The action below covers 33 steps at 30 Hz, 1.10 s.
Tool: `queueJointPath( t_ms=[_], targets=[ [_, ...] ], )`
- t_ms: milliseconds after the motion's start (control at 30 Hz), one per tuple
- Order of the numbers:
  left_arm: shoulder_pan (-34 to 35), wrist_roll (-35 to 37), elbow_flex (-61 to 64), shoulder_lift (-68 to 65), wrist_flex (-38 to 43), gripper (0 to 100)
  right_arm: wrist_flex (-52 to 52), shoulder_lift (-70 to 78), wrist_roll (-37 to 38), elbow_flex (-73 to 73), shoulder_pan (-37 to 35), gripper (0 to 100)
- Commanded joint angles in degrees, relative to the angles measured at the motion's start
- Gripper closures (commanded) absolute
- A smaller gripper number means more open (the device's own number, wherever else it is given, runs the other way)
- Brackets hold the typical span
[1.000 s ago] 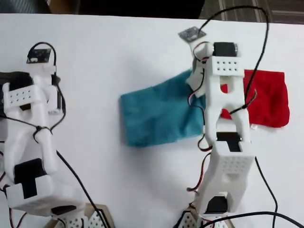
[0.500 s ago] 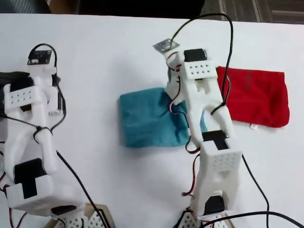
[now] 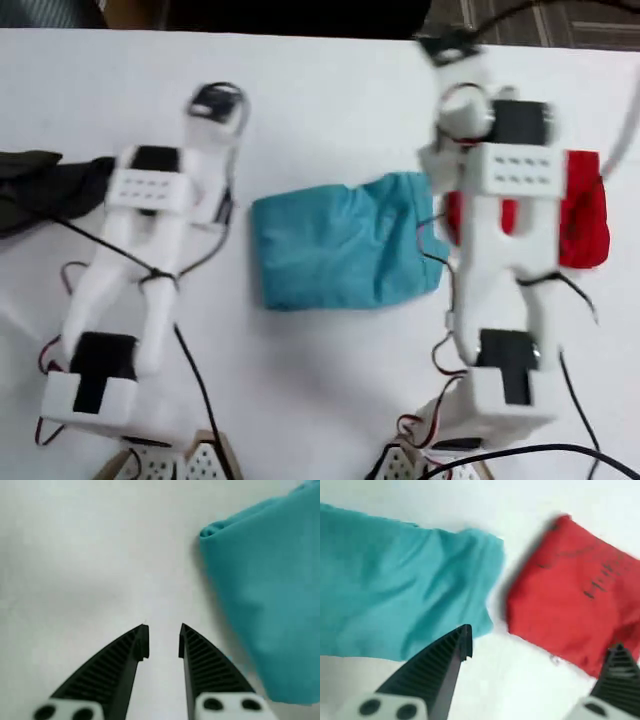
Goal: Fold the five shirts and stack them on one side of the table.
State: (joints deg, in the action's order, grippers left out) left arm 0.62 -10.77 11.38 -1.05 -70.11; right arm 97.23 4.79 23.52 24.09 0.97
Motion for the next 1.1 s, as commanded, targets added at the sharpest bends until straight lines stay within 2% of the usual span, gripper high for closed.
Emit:
queueJointPath(
  t_ms=[0,200,300,533,733,900,1067],
  targets=[
    [-7.91,0.44,-2.51,2.55,-0.09,87,0.31,-4.88,-0.35,-3.6,7.25,59.1],
    [-16.62,1.32,-1.63,-3.08,3.34,79,0.04,-5.49,1.76,-10.64,15.87,59.1],
    [-17.93,3.96,-4.09,-8.88,4.4,79,0.04,-5.58,2.02,-12.92,17.71,59.1],
    [-17.67,3.69,-10.68,-22.86,4.22,79,0.04,-5.58,4.13,-14.42,21.67,59.1],
    [-17.49,3.69,-14.64,-24.53,-1.58,98,0.04,-5.49,5.27,-14.42,22.29,59.1],
    [-16.62,3.69,-18.68,-23.47,-6.86,97,-0.04,-5.14,5.01,-14.42,22.11,59.1],
    [-15.3,3.6,-18.77,-16.7,-9.14,97,-0.4,-5.14,5.01,-14.51,22.11,59.1]
  ],
)
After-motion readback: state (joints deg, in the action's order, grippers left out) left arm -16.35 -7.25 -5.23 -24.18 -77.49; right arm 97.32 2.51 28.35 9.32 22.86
